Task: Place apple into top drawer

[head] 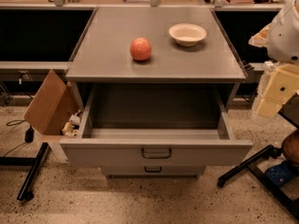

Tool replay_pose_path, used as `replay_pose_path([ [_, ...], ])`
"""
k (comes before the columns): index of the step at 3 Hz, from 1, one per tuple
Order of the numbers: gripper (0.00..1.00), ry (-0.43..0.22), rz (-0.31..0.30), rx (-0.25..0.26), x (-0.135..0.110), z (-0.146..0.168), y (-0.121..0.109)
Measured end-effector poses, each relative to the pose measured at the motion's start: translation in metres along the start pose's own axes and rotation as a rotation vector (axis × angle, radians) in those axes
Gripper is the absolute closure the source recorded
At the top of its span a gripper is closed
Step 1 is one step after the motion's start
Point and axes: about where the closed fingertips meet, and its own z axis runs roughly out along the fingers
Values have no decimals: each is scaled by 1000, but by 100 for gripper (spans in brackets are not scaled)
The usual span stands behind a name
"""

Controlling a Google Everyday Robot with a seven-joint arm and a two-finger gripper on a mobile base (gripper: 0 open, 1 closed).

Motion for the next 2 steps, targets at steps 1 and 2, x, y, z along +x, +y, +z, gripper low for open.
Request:
replay_pose_path([
  [1,0,-15,2,4,-5,3,-5],
  [2,0,-78,11,17,-24,19,-28],
])
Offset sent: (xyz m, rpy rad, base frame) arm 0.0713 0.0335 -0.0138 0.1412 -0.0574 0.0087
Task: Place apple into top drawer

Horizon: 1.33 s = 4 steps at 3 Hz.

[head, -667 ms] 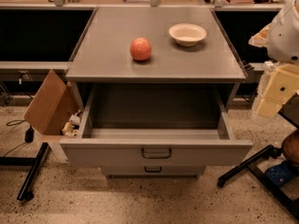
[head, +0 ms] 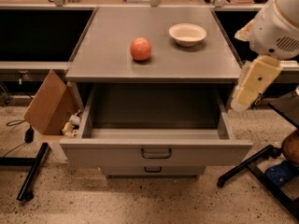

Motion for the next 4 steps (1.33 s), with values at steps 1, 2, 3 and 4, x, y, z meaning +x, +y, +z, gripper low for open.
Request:
replay_pose_path([
  [1,0,-126,21,3,-39,31,-24],
  [2,0,-126,21,3,-39,31,-24],
  [3,0,-152,21,5,-49,41,-34],
  [4,0,-271,45,-3,-94,75,-82],
])
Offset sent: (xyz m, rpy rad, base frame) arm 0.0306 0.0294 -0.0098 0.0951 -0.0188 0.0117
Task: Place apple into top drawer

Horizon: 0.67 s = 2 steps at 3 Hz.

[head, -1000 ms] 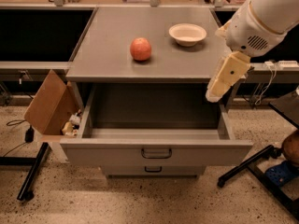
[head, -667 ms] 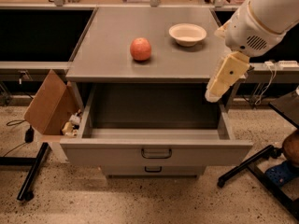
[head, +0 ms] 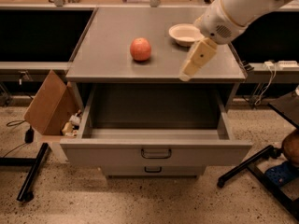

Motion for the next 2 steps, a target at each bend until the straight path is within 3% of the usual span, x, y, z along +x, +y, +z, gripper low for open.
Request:
replay_pose_path([
  [2,0,-138,34,-33,-52,80,-53],
])
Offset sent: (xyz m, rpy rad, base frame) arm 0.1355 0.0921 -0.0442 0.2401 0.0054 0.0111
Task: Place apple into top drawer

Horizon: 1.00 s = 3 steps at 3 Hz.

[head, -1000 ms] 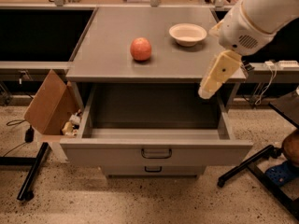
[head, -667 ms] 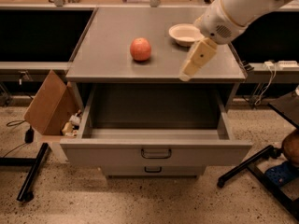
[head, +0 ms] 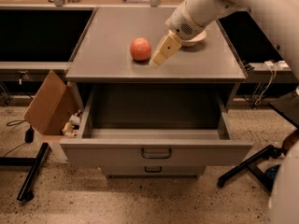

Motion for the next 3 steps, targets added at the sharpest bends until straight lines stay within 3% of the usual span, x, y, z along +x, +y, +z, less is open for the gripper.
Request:
replay_pose_path([
  [2,0,-76,105,21,-5,60,-31],
  [3,0,-82,154,38,-10,85,-44],
])
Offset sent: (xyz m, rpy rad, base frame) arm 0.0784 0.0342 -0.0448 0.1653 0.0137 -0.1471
